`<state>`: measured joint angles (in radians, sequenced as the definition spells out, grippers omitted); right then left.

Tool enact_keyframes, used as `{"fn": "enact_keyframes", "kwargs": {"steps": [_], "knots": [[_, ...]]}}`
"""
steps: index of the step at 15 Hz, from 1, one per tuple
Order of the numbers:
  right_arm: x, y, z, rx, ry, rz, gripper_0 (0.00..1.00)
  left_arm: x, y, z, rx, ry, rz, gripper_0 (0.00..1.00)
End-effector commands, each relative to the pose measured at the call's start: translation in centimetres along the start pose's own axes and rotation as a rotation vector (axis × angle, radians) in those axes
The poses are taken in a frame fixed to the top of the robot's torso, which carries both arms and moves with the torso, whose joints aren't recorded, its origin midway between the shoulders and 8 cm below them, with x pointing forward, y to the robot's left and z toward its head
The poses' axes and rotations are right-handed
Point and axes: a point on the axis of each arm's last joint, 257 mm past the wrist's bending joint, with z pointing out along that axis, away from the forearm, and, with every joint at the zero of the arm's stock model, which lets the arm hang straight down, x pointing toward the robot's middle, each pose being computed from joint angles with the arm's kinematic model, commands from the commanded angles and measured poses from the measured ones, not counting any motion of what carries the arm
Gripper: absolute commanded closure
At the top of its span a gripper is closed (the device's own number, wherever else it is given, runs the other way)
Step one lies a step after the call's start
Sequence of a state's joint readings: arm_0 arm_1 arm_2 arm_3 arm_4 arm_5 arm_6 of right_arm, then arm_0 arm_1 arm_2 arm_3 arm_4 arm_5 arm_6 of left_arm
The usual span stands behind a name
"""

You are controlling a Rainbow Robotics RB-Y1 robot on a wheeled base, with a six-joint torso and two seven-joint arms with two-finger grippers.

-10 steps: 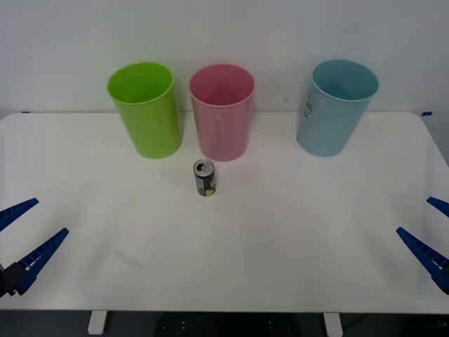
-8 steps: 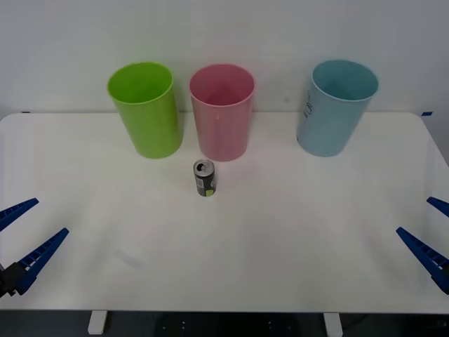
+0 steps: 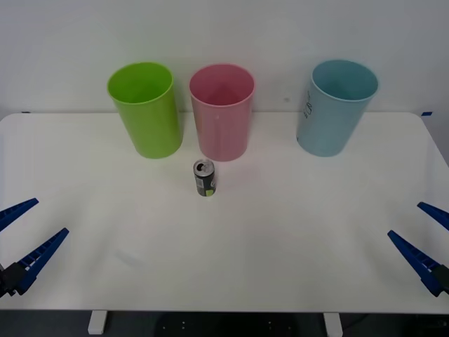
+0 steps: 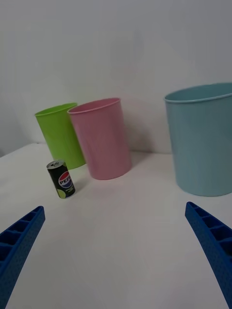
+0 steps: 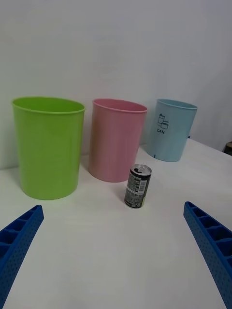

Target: Grasp the object on the table and drop it into the matching bin: aluminum can to the light blue bin, PET bottle to the pink bin.

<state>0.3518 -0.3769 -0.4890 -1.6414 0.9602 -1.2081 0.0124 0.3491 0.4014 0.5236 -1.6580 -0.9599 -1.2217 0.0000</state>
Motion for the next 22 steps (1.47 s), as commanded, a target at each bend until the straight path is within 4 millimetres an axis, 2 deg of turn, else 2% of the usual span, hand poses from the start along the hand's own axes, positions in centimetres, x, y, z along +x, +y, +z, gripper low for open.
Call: {"fn": "enact_keyframes", "kwargs": {"steps": [1,6,10,22], "knots": [[0.6,0.6,1.2,-0.027,0.013,-0.021,0.00,0.0,0.0,0.0,0.000,0.000,0.000,0.00],[2.5,2.3,3.5,-0.075,0.047,-0.062,0.00,0.0,0.0,0.0,0.000,0.000,0.000,0.00],[3.8,2.9,5.2,-0.081,0.062,-0.196,0.00,0.0,0.0,0.0,0.000,0.000,0.000,0.00],[7.5,5.9,13.2,-0.049,0.095,-0.144,0.00,0.0,0.0,0.0,0.000,0.000,0.000,0.00]]}}
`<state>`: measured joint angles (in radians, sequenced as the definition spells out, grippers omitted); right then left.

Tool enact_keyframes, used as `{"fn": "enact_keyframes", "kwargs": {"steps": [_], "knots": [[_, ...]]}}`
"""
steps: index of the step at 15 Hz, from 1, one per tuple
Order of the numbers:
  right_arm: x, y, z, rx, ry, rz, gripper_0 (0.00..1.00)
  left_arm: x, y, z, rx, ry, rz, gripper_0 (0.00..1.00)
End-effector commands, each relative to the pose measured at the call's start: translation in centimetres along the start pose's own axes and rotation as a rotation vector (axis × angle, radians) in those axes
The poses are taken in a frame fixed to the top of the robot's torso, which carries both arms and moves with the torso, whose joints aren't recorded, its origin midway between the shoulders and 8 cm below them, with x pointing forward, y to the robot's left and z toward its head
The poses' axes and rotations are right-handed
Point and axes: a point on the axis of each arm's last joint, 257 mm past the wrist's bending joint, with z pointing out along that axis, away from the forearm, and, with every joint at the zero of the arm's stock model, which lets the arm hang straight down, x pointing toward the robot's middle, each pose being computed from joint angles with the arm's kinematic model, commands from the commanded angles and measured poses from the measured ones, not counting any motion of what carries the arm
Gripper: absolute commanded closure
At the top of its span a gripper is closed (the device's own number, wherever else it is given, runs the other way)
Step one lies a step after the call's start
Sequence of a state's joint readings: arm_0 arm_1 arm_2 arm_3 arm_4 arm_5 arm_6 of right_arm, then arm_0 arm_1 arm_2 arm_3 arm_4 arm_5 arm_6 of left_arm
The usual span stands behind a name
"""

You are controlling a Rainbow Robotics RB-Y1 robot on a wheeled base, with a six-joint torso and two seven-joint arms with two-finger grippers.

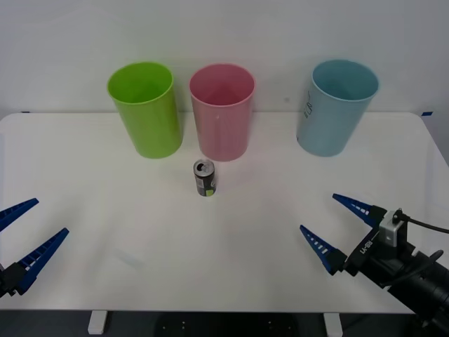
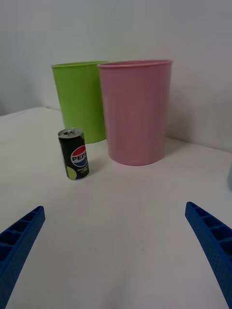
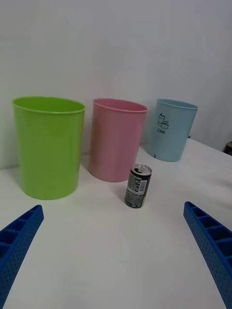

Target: Grasp the object on the table and drop it into the matching bin: aluminum can to the light blue bin, PET bottle to the pink bin.

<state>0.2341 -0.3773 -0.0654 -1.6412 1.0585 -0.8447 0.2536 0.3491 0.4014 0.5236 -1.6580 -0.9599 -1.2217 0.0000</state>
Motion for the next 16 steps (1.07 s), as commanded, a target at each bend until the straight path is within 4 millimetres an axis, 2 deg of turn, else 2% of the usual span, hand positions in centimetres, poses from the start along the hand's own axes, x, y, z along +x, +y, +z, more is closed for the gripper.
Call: {"fn": "enact_keyframes", "kwargs": {"steps": [1,12,16], "knots": [[0.6,0.6,1.8,0.017,0.012,0.013,0.00,0.0,0.0,0.0,0.000,0.000,0.000,0.00],[2.5,3.3,8.6,0.112,0.055,0.033,0.00,0.0,0.0,0.0,0.000,0.000,0.000,0.00],[3.6,4.4,12.1,0.096,0.071,0.021,0.00,0.0,0.0,0.0,0.000,0.000,0.000,0.00]]}}
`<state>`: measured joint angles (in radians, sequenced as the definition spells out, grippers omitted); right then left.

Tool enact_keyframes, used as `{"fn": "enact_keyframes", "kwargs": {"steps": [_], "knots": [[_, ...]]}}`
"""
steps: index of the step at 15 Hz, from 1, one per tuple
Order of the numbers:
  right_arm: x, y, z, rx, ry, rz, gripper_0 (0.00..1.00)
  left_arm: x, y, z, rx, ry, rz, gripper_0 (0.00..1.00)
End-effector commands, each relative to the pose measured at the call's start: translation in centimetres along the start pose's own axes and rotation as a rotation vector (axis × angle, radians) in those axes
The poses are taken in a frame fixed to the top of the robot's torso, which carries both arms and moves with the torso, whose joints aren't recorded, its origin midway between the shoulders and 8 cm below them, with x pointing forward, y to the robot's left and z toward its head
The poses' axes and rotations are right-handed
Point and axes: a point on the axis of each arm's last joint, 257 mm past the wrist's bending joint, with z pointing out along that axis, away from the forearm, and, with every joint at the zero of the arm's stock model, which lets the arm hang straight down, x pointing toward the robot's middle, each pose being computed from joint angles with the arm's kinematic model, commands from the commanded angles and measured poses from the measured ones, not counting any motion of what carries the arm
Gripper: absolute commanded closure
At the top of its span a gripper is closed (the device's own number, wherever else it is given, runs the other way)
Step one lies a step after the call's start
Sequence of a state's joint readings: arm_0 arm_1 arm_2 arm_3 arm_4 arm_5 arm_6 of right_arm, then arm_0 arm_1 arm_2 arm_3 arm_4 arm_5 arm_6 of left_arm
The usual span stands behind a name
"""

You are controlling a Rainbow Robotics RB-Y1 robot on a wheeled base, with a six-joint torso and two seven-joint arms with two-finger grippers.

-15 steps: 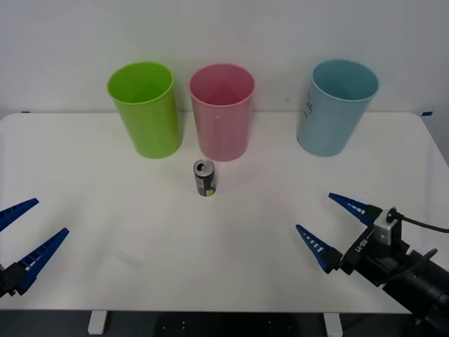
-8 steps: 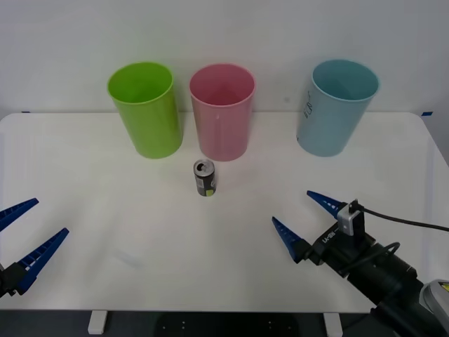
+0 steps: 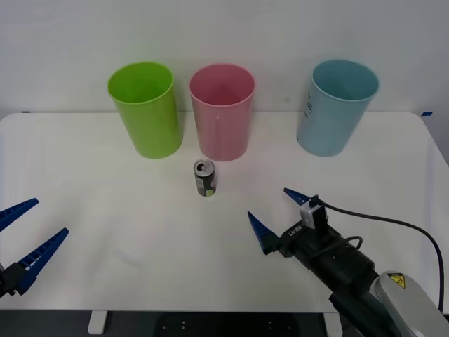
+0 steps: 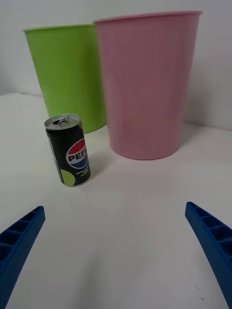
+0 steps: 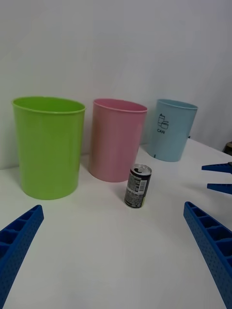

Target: Grasp the object on the table and drop it into the matching bin: aluminum can to the light blue bin, PET bottle to the pink bin.

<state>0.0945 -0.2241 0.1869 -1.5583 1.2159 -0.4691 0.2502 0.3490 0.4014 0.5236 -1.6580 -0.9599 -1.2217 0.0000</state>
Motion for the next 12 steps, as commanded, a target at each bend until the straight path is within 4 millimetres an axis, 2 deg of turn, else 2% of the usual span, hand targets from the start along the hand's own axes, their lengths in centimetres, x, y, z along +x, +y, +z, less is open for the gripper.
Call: {"fn": "enact_keyframes", "kwargs": {"steps": [1,4,9,12], "knots": [[0.3,1.1,2.2,-0.011,0.006,-0.008,0.00,0.0,0.0,0.0,0.000,0.000,0.000,0.00],[0.7,2.9,4.3,-0.032,0.016,0.000,0.00,0.0,0.0,0.0,0.000,0.000,0.000,0.00],[0.8,4.7,7.0,-0.044,0.026,-0.004,0.00,0.0,0.0,0.0,0.000,0.000,0.000,0.00],[0.5,5.4,9.6,-0.046,0.032,0.005,0.00,0.0,0.0,0.0,0.000,0.000,0.000,0.00]]}}
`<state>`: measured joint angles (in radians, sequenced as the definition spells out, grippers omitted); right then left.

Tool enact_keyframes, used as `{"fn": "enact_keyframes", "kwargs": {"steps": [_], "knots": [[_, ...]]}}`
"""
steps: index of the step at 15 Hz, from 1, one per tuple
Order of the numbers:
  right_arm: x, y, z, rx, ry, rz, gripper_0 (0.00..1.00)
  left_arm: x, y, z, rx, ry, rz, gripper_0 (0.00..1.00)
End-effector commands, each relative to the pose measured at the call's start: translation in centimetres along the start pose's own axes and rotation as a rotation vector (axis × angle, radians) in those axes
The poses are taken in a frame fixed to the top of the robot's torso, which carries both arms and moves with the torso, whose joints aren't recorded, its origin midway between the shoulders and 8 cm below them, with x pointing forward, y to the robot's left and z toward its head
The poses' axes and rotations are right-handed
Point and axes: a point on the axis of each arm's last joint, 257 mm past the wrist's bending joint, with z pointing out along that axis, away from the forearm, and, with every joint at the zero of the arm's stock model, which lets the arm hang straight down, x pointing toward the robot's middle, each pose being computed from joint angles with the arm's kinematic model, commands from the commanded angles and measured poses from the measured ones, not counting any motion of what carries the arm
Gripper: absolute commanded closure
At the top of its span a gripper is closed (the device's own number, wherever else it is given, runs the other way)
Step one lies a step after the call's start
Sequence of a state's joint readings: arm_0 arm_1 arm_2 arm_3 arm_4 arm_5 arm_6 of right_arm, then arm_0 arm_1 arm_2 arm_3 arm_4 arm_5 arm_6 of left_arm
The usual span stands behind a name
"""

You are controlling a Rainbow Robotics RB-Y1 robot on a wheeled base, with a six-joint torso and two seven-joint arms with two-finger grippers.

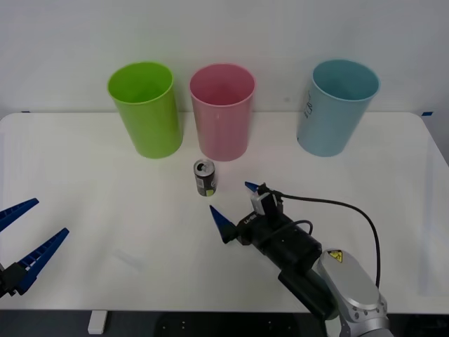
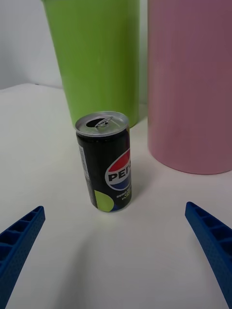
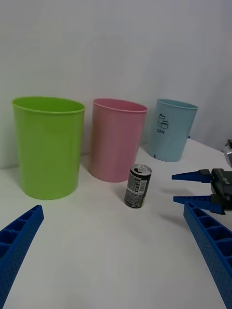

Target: Grasp the object on the table and drop it into the matching bin: aluminum can to the light blue bin, PET bottle to the pink bin.

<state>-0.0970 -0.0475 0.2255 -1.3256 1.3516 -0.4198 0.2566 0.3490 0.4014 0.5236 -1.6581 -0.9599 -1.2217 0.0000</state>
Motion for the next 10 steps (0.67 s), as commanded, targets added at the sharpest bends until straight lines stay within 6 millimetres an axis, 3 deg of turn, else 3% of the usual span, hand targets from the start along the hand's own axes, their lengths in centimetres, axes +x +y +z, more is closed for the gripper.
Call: {"fn": "enact_keyframes", "kwargs": {"steps": [1,10], "knots": [[-0.4,0.4,2.3,0.009,0.006,0.008,0.00,0.0,0.0,0.0,0.000,0.000,0.000,0.00],[0.9,-1.6,6.6,0.044,0.088,-0.029,0.00,0.0,0.0,0.0,0.000,0.000,0.000,0.00]]}}
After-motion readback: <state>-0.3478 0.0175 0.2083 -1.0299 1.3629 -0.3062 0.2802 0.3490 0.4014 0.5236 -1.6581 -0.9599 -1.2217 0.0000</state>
